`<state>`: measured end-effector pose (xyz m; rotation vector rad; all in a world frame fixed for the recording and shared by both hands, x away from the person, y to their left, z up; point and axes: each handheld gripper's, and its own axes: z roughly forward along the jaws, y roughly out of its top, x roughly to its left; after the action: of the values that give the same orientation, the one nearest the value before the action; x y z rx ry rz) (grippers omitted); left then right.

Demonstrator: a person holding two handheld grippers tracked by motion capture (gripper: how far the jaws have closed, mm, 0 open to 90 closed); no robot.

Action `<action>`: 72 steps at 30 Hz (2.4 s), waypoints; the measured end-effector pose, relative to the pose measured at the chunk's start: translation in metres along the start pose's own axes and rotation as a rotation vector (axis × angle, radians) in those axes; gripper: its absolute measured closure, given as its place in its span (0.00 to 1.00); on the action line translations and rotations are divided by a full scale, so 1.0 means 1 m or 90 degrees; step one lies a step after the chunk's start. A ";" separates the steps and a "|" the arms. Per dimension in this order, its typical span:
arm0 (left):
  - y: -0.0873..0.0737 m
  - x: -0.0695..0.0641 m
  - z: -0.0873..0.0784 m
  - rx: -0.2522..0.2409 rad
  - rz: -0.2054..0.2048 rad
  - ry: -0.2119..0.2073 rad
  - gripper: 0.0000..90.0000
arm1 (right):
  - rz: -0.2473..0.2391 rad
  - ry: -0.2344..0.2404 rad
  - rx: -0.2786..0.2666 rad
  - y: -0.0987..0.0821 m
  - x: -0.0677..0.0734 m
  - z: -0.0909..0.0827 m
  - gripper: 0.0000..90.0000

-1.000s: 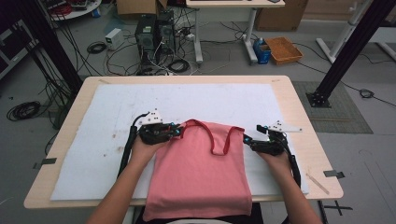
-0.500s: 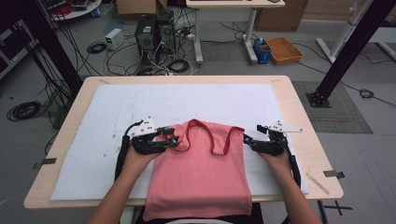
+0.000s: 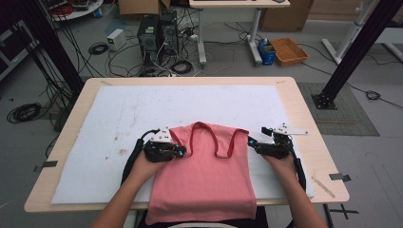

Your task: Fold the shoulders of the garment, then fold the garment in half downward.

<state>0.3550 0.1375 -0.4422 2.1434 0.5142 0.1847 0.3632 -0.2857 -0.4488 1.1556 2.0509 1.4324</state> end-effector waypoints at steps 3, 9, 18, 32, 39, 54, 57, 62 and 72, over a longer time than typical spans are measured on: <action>0.000 -0.003 -0.008 -0.016 0.001 0.007 0.95 | 0.000 0.000 -0.001 0.000 0.000 0.000 0.22; -0.007 -0.007 -0.020 -0.014 -0.008 0.005 0.95 | 0.007 0.002 0.000 0.000 0.000 0.000 0.22; -0.021 -0.007 -0.019 0.035 -0.031 0.003 0.95 | 0.005 0.002 0.000 0.000 -0.001 0.000 0.22; -0.015 0.007 -0.039 -0.120 -0.076 0.109 0.38 | 0.008 0.004 0.003 0.000 -0.001 0.000 0.22; -0.014 0.030 -0.037 -0.137 -0.113 0.126 0.25 | 0.007 0.004 0.007 0.001 -0.001 0.001 0.22; -0.019 0.035 -0.051 -0.170 -0.131 0.140 0.19 | 0.006 0.006 0.010 0.001 -0.002 0.002 0.22; -0.021 0.036 -0.054 -0.168 -0.129 0.145 0.19 | 0.008 0.007 0.010 0.001 -0.002 0.002 0.22; -0.023 0.040 -0.055 -0.170 -0.141 0.153 0.19 | 0.009 0.007 0.009 0.001 -0.002 0.001 0.22; -0.027 0.046 -0.052 -0.156 -0.157 0.163 0.19 | 0.008 0.004 0.009 0.001 -0.002 0.001 0.22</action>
<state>0.3721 0.2102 -0.4363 1.8098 0.8538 0.3670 0.3655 -0.2859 -0.4488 1.1742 2.0643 1.4313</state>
